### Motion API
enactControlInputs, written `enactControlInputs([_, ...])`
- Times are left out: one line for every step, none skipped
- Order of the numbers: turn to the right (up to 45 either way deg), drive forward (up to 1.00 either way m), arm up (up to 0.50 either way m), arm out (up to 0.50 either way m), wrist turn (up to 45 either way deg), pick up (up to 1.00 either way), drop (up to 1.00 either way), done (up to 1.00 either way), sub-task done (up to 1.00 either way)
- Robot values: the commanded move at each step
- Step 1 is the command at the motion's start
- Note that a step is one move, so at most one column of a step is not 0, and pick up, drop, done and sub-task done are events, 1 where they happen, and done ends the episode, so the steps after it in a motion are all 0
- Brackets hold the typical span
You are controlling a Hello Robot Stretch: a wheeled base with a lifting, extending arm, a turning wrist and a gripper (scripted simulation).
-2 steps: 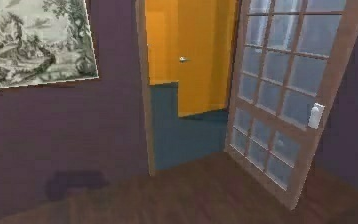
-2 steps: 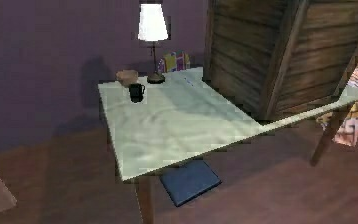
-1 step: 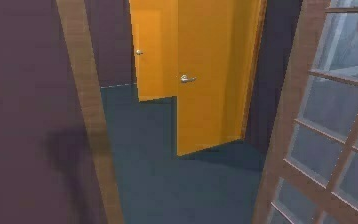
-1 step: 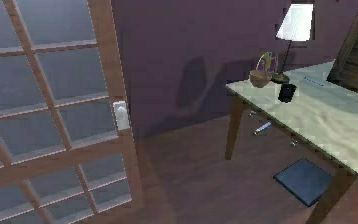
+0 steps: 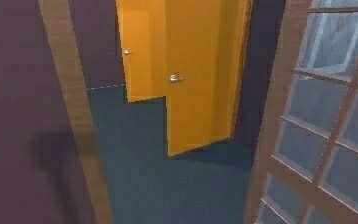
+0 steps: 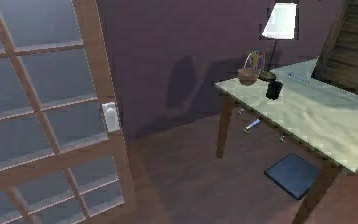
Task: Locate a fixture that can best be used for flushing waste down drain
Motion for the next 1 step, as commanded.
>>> enactControlInputs([0.0,0.65,0.00,0.00,0.0,0.00,0.00,0.00,0.00])
